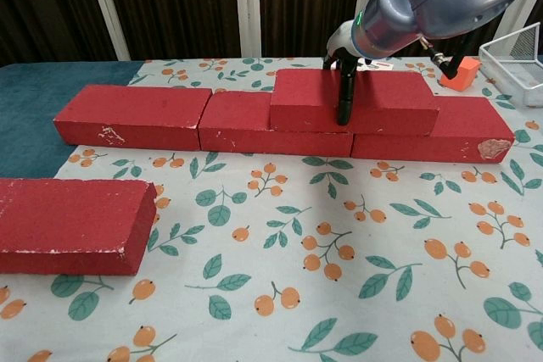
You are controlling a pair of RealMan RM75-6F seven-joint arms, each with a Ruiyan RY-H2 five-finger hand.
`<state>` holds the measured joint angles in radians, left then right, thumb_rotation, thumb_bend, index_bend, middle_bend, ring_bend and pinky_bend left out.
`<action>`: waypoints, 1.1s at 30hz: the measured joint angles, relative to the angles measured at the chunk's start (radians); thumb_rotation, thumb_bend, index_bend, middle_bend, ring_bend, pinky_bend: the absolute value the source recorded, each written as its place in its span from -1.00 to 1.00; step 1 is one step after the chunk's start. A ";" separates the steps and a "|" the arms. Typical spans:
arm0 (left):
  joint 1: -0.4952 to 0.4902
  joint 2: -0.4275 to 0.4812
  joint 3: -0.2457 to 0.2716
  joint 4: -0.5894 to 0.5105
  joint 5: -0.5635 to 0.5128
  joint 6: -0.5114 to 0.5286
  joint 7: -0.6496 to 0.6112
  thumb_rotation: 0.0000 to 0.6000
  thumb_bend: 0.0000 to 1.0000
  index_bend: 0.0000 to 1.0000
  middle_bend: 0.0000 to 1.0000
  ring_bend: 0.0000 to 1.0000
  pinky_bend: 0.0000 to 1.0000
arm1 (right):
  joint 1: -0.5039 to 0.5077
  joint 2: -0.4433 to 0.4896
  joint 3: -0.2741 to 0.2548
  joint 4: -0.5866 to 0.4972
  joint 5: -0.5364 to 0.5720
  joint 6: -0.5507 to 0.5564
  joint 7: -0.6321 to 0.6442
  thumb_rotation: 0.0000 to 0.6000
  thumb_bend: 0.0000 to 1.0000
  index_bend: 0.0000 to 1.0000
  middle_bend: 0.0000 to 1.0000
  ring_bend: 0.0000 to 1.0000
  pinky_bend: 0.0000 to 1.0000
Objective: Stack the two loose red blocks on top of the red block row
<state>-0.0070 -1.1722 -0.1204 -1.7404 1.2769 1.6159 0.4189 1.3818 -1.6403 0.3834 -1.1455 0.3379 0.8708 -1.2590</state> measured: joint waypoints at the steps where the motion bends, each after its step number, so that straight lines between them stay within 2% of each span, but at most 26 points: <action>1: 0.000 0.000 0.000 0.000 0.000 0.000 0.000 1.00 -1.00 -0.83 -1.00 -1.00 -0.90 | 0.000 0.000 0.002 0.000 0.001 0.001 -0.002 1.00 -0.90 -0.83 -0.84 -1.00 -1.00; 33: 0.001 -0.001 -0.002 0.002 -0.004 0.003 0.002 1.00 -1.00 -0.83 -1.00 -1.00 -0.90 | -0.008 0.007 0.046 -0.030 0.000 0.036 -0.029 1.00 -0.90 -0.94 -0.93 -1.00 -1.00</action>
<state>-0.0059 -1.1734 -0.1225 -1.7385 1.2727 1.6191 0.4208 1.3741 -1.6332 0.4290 -1.1756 0.3384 0.9071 -1.2884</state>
